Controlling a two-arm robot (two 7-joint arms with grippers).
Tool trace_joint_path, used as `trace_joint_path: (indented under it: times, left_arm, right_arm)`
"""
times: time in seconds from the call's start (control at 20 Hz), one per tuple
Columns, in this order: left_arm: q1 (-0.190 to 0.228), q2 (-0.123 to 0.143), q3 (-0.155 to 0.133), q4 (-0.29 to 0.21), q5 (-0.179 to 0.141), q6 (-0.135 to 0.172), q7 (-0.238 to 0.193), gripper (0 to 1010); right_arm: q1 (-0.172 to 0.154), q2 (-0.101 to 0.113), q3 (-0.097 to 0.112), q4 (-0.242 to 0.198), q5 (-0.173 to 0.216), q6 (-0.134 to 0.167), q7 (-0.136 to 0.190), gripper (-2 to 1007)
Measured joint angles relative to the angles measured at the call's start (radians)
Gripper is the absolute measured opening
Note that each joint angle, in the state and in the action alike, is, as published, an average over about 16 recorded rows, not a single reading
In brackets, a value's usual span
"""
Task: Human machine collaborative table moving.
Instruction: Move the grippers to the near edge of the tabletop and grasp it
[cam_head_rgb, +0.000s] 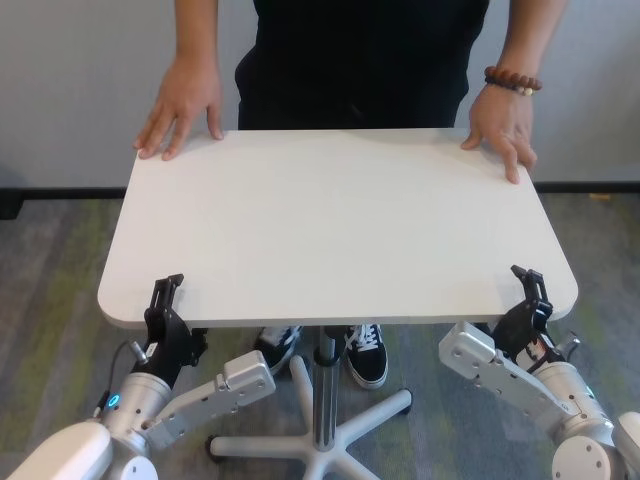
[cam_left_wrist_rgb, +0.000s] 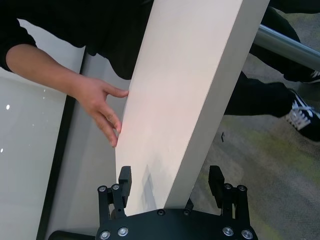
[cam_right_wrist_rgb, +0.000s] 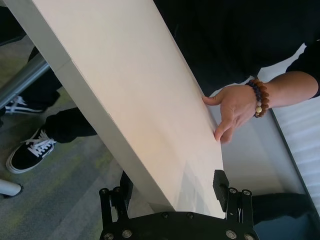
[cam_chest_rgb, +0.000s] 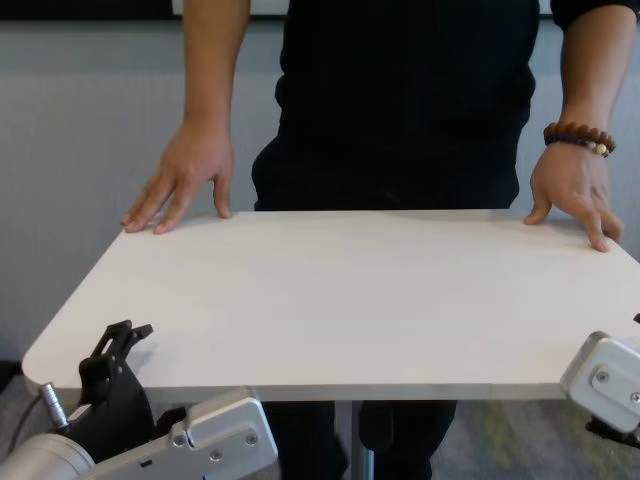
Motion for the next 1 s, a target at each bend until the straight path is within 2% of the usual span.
trace_joint_path:
  times: [1.0]
  left_arm:
    - [0.000, 0.000, 0.000, 0.000, 0.000, 0.000, 0.000, 1000]
  right_arm:
    - [-0.001, 0.001, -0.003, -0.005, -0.007, 0.014, 0.003, 1005]
